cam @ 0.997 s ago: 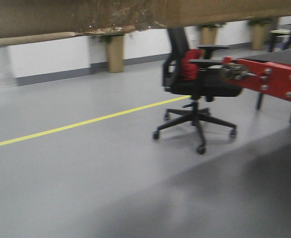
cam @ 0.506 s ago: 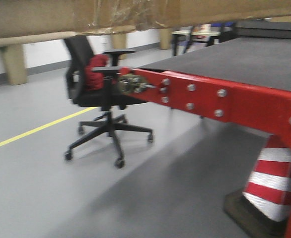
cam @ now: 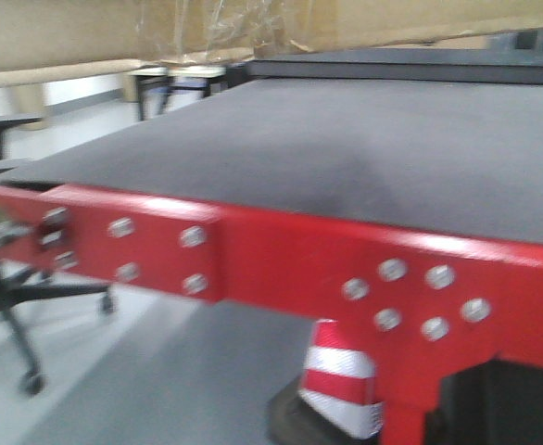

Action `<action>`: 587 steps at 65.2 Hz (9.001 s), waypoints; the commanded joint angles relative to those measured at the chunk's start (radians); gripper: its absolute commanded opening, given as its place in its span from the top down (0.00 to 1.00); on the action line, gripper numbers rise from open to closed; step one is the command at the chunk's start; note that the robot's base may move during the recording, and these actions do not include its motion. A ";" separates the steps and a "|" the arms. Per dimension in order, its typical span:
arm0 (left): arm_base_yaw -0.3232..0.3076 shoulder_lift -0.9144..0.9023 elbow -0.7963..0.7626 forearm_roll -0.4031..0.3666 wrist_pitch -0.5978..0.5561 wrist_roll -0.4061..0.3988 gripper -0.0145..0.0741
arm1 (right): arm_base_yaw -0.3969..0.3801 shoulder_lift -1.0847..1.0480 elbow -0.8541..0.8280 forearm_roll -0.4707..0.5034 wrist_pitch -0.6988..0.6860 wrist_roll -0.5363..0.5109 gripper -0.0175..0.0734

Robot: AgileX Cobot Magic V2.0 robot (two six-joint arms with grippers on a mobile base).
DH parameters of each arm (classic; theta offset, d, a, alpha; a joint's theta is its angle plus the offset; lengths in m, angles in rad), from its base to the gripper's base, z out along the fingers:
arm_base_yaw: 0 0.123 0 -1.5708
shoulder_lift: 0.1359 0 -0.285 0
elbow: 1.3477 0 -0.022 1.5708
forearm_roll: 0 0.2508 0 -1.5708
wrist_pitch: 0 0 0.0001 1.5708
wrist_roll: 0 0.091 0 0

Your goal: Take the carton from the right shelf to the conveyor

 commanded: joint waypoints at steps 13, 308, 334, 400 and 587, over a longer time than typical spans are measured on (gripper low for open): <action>-0.016 -0.005 -0.003 -0.062 -0.073 0.009 0.85 | 0.011 -0.011 -0.003 0.060 -0.089 -0.017 0.88; 0.548 -0.667 1.096 -0.241 -0.854 0.255 0.81 | -0.369 -0.249 0.609 0.053 -0.372 -0.015 0.88; 0.548 -1.148 1.419 -0.241 -0.965 0.255 0.81 | -0.369 -0.803 1.274 0.044 -0.876 -0.015 0.88; 0.548 -1.383 1.425 -0.217 -0.969 0.255 0.81 | -0.369 -1.236 1.425 0.044 -1.003 -0.015 0.88; 0.617 -1.434 1.857 -0.387 -1.289 0.506 0.81 | -0.588 -1.407 1.841 0.266 -1.130 -0.222 0.88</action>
